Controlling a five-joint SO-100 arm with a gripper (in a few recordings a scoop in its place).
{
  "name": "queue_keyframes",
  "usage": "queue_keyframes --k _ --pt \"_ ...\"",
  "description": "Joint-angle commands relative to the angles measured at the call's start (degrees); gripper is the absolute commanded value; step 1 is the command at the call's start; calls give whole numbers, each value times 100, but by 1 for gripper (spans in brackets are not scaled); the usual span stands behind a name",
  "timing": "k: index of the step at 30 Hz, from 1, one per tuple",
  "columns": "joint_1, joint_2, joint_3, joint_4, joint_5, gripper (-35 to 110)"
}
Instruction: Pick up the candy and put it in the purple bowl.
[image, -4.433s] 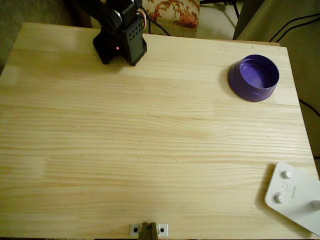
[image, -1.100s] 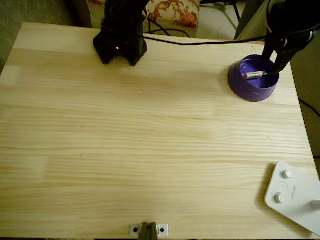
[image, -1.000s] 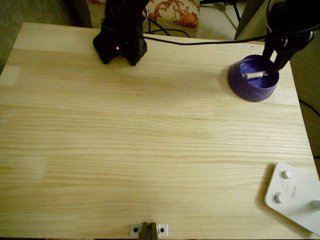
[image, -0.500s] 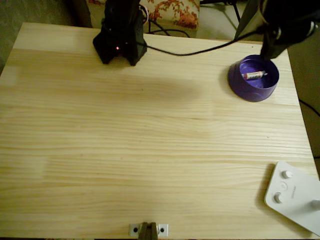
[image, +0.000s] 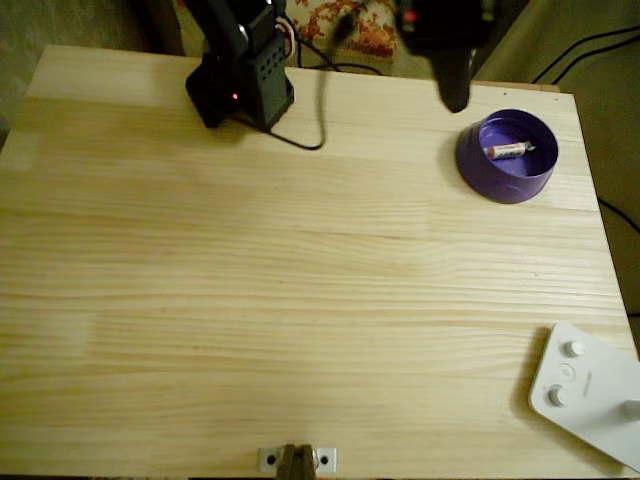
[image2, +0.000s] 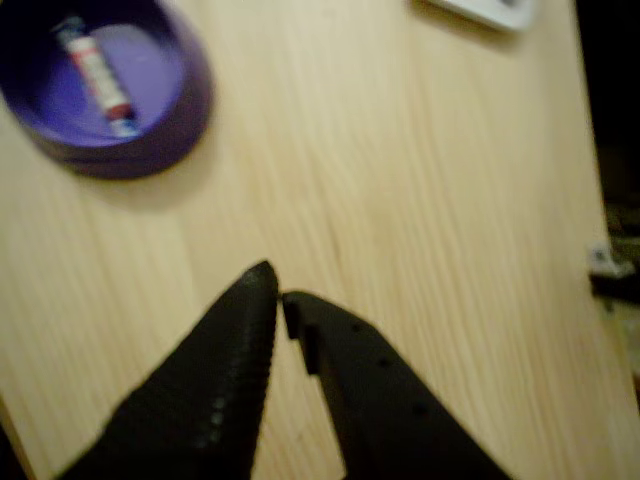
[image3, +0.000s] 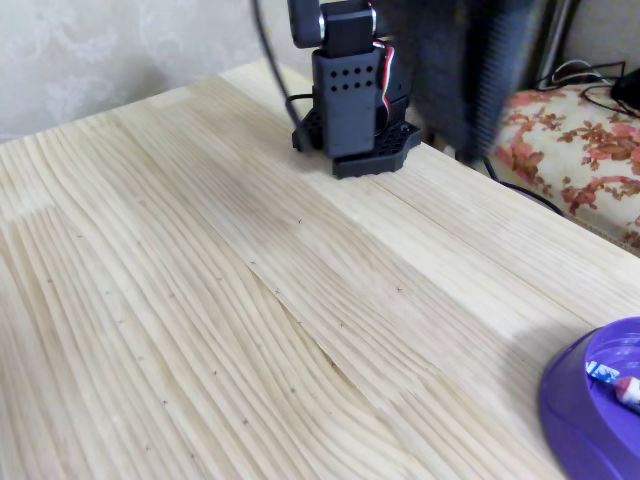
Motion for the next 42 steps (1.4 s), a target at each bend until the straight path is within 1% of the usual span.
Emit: queue_keyframes --k 1,5,12,15,19,27,30,35,42 --pt "650 1151 369 -149 439 0" --pt "1433 1969 1011 -387 545 0" --pt "3445 3700 2487 -1266 738 0" --pt "4157 4175 2874 -1397 800 0" --pt "4790 4685 3384 -1450 932 0" --pt "5537 6135 4939 -1485 1081 0" --pt "5818 6486 5326 -1477 1327 0" --pt "5845 7022 5827 -1582 1547 0" --pt "6056 7690 6645 -1600 1529 0"
